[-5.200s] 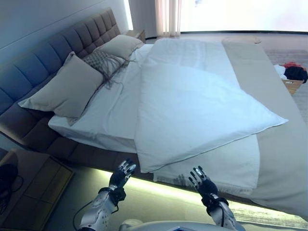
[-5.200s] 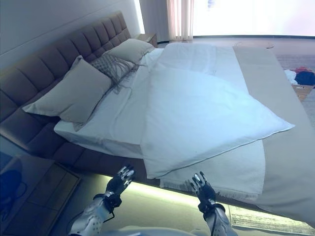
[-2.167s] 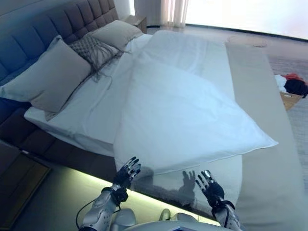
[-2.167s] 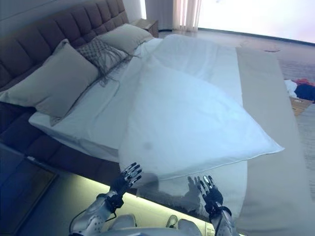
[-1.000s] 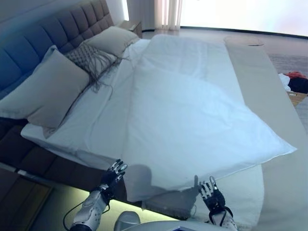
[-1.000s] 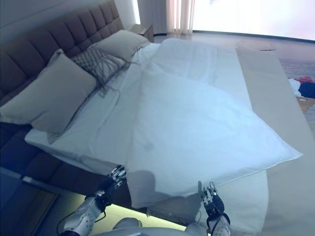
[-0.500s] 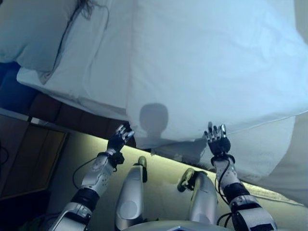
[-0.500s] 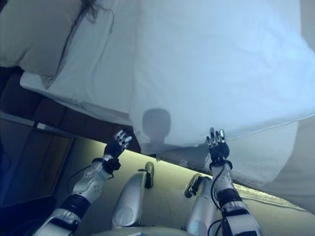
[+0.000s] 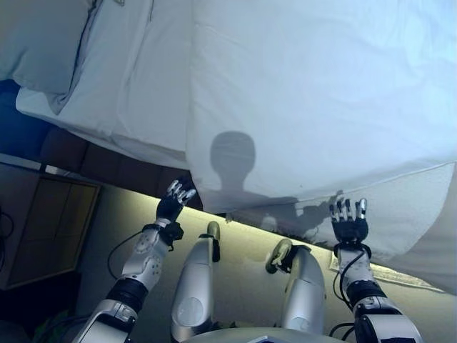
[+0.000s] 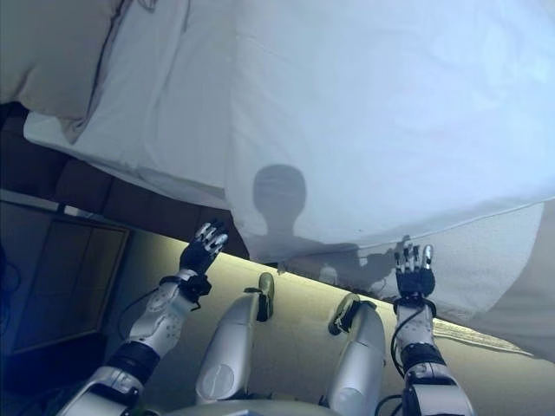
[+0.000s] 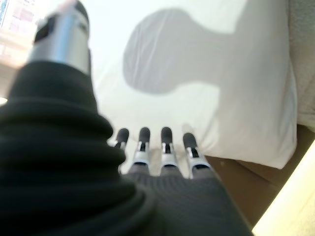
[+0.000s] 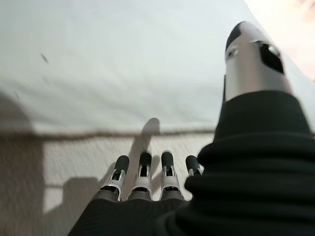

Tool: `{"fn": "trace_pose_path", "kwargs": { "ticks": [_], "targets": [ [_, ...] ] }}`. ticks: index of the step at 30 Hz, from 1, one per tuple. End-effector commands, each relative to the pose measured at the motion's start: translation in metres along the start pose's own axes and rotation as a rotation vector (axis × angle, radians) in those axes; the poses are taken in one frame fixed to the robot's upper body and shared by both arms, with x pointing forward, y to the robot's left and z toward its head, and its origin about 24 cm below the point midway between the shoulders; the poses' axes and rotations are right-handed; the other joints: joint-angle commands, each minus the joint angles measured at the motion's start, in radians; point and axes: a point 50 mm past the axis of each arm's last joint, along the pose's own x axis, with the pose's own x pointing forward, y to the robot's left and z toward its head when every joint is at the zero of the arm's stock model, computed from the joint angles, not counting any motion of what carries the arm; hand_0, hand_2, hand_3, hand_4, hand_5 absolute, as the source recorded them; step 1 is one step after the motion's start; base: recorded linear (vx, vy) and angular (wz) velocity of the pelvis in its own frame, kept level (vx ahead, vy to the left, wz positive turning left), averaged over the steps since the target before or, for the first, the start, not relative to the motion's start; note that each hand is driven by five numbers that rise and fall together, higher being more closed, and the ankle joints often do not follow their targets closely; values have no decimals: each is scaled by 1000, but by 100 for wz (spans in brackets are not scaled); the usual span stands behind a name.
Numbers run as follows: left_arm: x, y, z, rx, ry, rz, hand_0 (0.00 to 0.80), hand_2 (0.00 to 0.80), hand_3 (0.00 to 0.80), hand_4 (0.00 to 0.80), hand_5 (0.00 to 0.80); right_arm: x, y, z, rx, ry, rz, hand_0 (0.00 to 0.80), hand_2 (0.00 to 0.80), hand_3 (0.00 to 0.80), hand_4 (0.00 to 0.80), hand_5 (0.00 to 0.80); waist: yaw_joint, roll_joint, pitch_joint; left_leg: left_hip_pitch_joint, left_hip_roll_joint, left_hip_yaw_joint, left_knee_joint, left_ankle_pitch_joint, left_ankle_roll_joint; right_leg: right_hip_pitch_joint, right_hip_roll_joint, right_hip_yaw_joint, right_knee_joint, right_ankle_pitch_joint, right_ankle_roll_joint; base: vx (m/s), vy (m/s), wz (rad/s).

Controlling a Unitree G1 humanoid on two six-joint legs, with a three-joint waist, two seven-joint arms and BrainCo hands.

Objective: Make the bed neatly

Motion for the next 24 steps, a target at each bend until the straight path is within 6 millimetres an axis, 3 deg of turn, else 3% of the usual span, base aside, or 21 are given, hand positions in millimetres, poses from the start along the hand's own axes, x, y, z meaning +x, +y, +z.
{"fn": "trace_pose_path", "kwargs": {
  "ticks": [1,7,14,24],
  "targets": [
    [1,3,21,-13,-108,-4,0,0,0,0,0,-1,-8,24,32,-60,33,0,0,0,0,0,4,-3,29,-43,8,-40,42,-28,54,42,-42,46,-241,314,152,19,-63,-5],
    [5,0,25,6,-95,-36,0,0,0,0,0,9,-1,39,15,-50,54,0,0,0,0,0,16,-1,42,-44,6,-47,50,-29,55,49,-54,32,-240,323,159,41,-49,-1],
    [11,-10,30,-13,-92,-98,0,0,0,0,0,34,45,62,63,-90,161,0,0,0,0,0,40,13,55,-69,-2,-64,47,-18,53,28,-69,20,-218,313,162,4,-1,4],
    [10,-11,32,-8,-90,-145,0,0,0,0,0,44,59,79,154,-100,161,0,0,0,0,0,74,25,62,-108,-18,-86,72,-10,58,-17,-78,21,-162,310,161,15,-12,8]
  ]
}}
